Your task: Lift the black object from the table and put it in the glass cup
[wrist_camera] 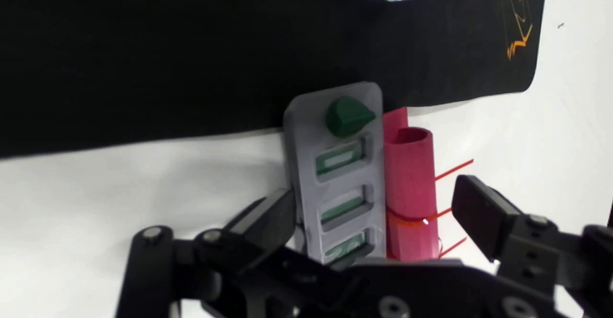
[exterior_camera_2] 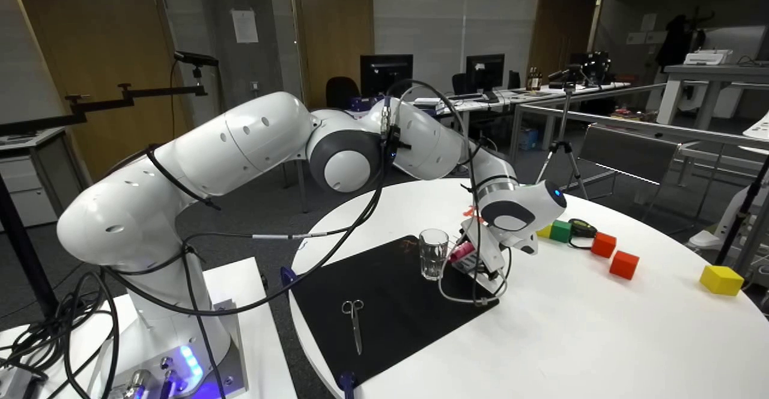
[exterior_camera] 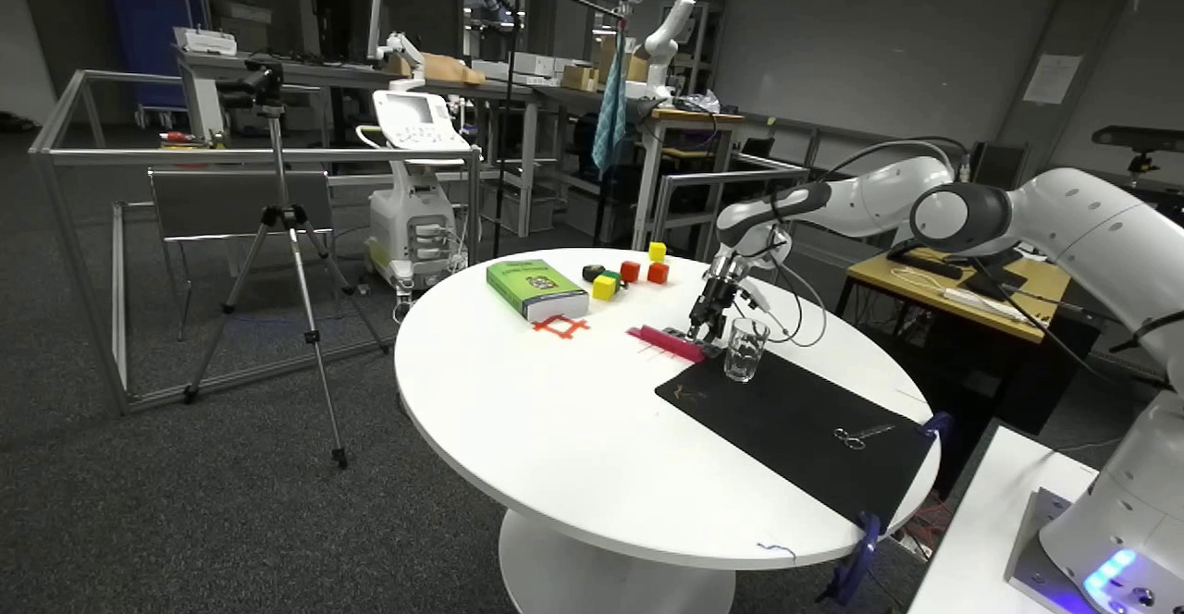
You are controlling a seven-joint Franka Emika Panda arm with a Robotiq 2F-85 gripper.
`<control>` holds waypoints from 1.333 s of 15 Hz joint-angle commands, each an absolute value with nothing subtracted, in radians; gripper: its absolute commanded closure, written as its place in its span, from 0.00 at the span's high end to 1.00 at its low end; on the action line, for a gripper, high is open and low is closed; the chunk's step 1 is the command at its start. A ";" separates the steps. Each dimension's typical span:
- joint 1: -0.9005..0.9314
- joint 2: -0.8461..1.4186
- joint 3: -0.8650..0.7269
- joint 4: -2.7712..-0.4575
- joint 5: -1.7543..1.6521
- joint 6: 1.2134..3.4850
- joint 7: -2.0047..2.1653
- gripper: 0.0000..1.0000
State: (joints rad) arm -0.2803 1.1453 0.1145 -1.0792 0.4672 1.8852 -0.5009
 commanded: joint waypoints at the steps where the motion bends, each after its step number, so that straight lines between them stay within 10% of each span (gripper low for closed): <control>1: -0.277 1.110 0.121 -1.120 0.474 1.873 -0.494 0.68; 5: -0.292 1.116 0.151 -1.106 0.448 1.868 -0.480 0.35; 20: -0.306 1.030 0.169 -1.137 0.491 1.896 -0.488 0.30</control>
